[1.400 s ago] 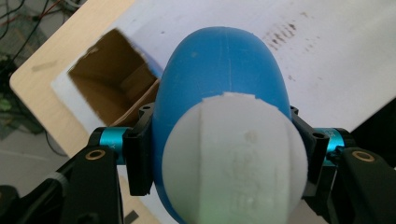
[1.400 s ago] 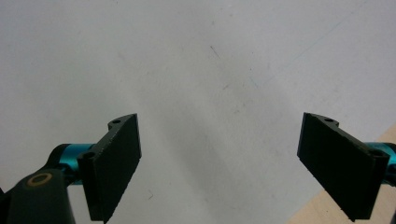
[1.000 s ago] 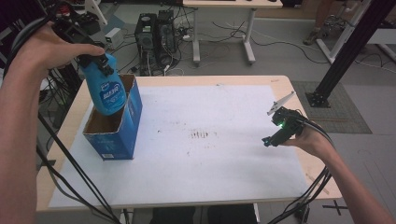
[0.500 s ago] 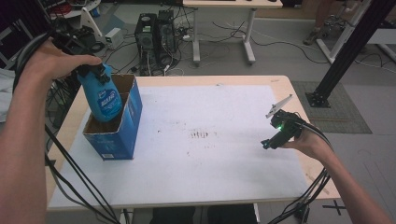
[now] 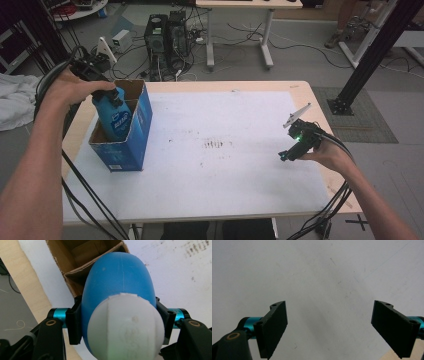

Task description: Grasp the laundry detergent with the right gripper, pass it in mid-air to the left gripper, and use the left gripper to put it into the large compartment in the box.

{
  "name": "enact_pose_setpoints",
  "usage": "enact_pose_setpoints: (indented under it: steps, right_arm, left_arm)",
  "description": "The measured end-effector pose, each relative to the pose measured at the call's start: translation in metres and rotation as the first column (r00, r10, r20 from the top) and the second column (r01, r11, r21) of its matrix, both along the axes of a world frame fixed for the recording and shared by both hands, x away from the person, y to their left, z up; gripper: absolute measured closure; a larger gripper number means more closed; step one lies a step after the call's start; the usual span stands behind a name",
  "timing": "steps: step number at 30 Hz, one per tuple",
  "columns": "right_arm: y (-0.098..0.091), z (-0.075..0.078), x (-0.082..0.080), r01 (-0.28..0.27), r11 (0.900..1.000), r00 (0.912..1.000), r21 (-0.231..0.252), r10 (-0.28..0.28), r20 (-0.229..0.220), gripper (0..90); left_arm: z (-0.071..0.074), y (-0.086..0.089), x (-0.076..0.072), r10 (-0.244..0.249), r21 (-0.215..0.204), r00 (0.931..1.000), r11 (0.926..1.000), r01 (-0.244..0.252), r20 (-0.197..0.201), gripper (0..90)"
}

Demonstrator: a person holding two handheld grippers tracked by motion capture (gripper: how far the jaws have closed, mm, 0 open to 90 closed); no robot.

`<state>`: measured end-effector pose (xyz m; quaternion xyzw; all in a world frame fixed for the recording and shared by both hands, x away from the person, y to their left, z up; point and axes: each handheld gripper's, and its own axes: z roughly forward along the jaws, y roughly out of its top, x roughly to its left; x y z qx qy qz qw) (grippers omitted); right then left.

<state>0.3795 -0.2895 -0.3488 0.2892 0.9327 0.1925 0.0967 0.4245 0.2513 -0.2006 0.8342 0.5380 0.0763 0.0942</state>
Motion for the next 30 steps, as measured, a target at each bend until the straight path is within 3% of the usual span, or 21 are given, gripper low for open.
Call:
enact_pose_setpoints:
  steps: [4, 7, 8, 16, 23, 29, 30]
  right_arm:
    - [0.001, -0.003, -0.001, -0.003, 1.0000, 1.0000, 0.001, 0.003, -0.003, 12.8]
    - [0.002, -0.003, -0.001, -0.001, 1.0000, 1.0000, 0.002, 0.001, -0.004, 12.7]
    - [0.002, -0.006, -0.001, 0.001, 1.0000, 1.0000, -0.004, -0.001, -0.004, 12.8]
    - [0.004, -0.006, -0.003, -0.004, 1.0000, 1.0000, -0.004, 0.004, 0.005, 12.8]
    - [0.005, -0.007, -0.003, -0.005, 0.9999, 1.0000, -0.009, 0.005, 0.000, 12.8]
    - [0.007, -0.008, -0.003, -0.006, 0.9999, 1.0000, -0.013, 0.005, -0.003, 12.8]
    - [0.008, -0.008, -0.003, -0.008, 0.9999, 1.0000, -0.012, 0.008, -0.002, 12.8]
  left_arm:
    - [-0.013, 0.000, 0.001, -0.024, 0.009, 0.9997, 0.9997, 0.024, -0.005, 38.1]
    - [-0.013, 0.000, 0.001, -0.024, 0.009, 0.9997, 0.9997, 0.024, -0.005, 38.0]
    - [-0.028, 0.000, 0.001, -0.066, 0.007, 0.9977, 0.9978, 0.066, -0.013, 38.1]
    - [-0.043, 0.002, 0.000, -0.114, -0.011, 0.9934, 0.9935, 0.113, -0.014, 38.1]
    - [-0.053, 0.004, -0.002, -0.155, -0.002, 0.9879, 0.9880, 0.155, -0.009, 38.1]
    - [-0.062, 0.005, -0.005, -0.203, -0.007, 0.9792, 0.9792, 0.203, -0.011, 38.0]
    - [-0.064, 0.005, -0.006, -0.224, -0.003, 0.9746, 0.9746, 0.224, -0.011, 38.0]
